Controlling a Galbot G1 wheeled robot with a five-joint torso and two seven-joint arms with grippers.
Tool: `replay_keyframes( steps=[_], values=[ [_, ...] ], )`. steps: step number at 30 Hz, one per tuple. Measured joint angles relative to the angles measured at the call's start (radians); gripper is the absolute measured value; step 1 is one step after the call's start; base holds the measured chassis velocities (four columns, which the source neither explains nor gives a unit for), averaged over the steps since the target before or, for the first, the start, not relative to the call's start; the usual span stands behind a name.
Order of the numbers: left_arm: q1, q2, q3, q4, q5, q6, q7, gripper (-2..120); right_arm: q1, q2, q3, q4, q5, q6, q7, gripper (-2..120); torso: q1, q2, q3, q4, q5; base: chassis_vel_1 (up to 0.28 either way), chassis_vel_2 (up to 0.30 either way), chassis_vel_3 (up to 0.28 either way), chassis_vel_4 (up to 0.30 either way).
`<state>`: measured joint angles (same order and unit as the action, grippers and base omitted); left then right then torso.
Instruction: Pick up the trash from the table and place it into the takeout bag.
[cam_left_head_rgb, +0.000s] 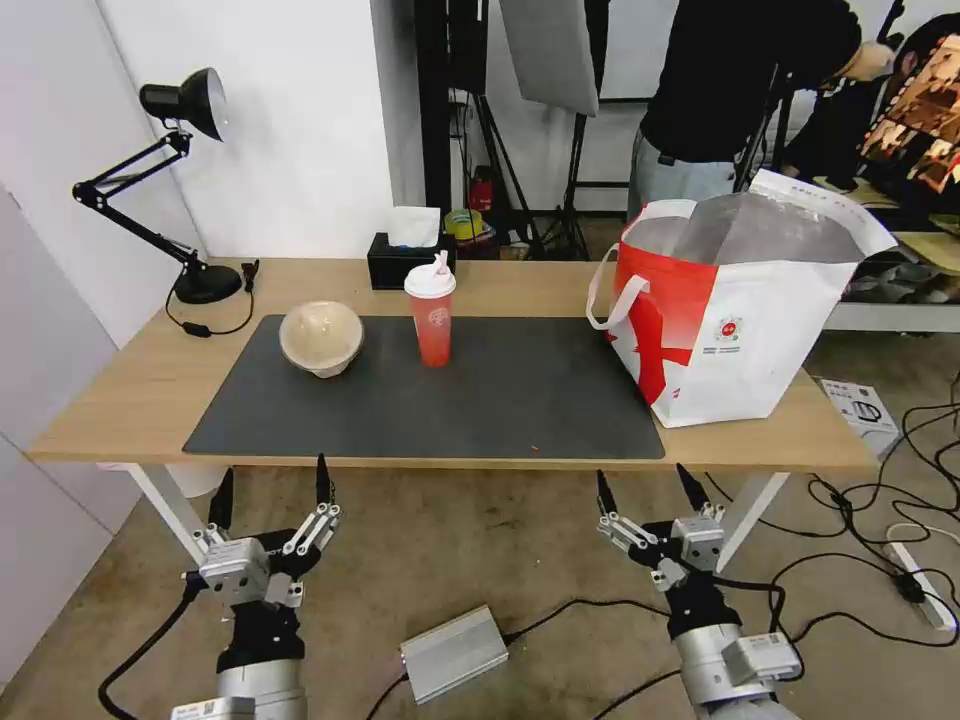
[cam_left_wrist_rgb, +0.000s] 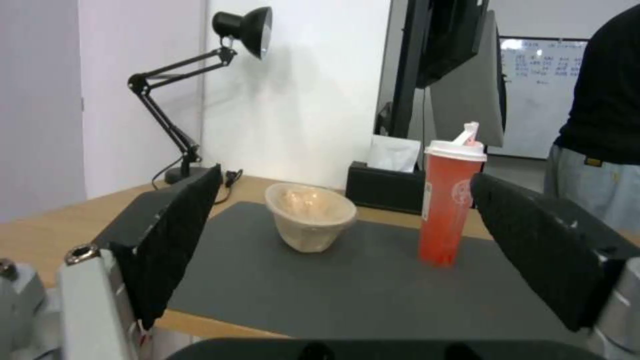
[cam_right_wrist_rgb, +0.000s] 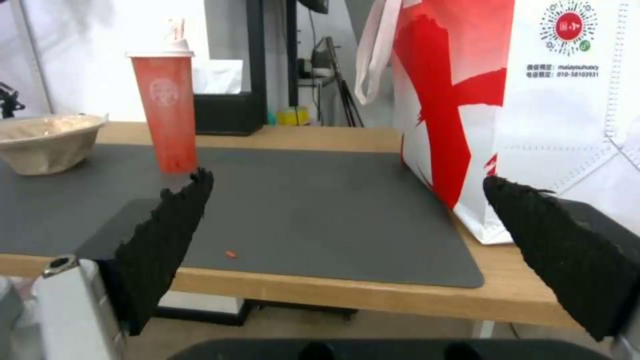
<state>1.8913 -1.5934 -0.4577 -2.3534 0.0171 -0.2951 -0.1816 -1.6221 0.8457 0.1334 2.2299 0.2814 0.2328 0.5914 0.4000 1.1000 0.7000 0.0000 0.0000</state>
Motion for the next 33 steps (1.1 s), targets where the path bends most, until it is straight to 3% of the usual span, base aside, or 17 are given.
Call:
replay_keyframes(
  steps=[9, 13, 23, 33],
  values=[
    [-0.002, 0.0, 0.003, 0.01, -0.006, 0.0, 0.005, 100, 0.021, -0.004, -0.003, -0.009, -0.006, 0.016, -0.022, 100, 0.0, 0.0, 0.0, -0.0001, 0.0001, 0.0, 0.0, 0.0, 0.0],
    [-0.003, 0.0, 0.003, 0.011, -0.006, 0.0, 0.006, 100, 0.06, -0.031, -0.008, 0.012, 0.054, 0.048, -0.098, 100, 0.0, 0.0, 0.0, 0.0, 0.0001, 0.0, 0.0, 0.0, 0.0],
    [-0.016, 0.0, 0.0, 0.024, -0.006, 0.0, 0.006, 100, 0.32, -0.172, -0.026, 0.04, 0.305, 0.031, -0.321, 100, 0.0, 0.0, 0.0, 0.0, 0.0001, 0.0, 0.0, 0.0, 0.0],
    [-0.019, 0.0, -0.002, 0.024, -0.017, 0.0, 0.008, 100, 0.551, -0.236, -0.122, 0.015, 0.472, -0.044, -0.446, 100, 0.0, 0.0, 0.0, 0.0, 0.0, 0.0, 0.0, 0.0, 0.0]
  ],
)
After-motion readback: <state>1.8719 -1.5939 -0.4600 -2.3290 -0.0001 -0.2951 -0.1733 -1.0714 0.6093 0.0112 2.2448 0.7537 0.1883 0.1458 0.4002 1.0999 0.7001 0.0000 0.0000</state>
